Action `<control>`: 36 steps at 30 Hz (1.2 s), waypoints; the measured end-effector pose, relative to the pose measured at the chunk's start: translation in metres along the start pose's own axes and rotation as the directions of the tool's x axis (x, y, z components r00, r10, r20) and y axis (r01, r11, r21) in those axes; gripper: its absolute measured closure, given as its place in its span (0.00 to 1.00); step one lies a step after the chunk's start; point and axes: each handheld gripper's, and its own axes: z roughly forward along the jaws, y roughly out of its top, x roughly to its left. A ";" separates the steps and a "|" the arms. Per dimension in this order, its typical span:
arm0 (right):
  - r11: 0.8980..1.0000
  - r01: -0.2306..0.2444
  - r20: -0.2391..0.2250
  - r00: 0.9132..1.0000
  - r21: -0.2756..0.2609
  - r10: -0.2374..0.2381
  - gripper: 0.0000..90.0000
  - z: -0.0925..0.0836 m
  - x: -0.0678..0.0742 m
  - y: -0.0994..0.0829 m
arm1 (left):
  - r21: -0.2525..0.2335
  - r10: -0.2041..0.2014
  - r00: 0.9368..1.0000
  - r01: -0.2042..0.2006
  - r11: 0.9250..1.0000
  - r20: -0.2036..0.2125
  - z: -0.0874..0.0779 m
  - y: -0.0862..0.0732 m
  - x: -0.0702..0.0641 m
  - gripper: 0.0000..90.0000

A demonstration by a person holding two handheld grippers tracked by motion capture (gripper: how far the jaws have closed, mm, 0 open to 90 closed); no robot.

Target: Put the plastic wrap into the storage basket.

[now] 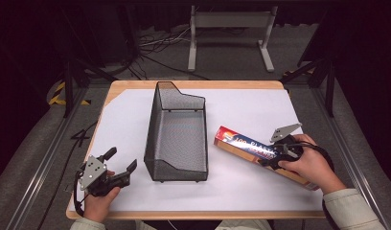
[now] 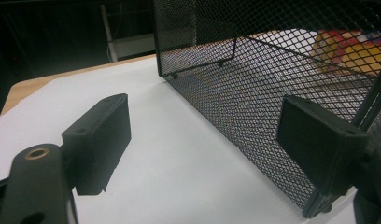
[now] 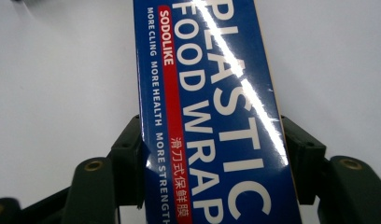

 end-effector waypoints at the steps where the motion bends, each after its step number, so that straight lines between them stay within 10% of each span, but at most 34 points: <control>1: 1.000 0.003 0.012 1.000 -0.020 -0.002 0.43 -0.006 0.002 0.004 | -0.002 0.000 1.000 0.000 1.000 0.002 0.000 0.000 0.000 0.21; 18: 0.969 -0.068 0.070 0.994 -0.237 0.087 0.43 -0.044 0.022 0.049 | -0.008 -0.004 1.000 0.004 1.000 -0.002 -0.001 0.000 0.001 0.21; 36: 0.939 -0.166 0.116 0.971 -0.300 0.209 0.44 -0.057 0.035 0.087 | -0.006 -0.001 1.000 0.001 1.000 -0.004 -0.002 -0.001 0.002 0.21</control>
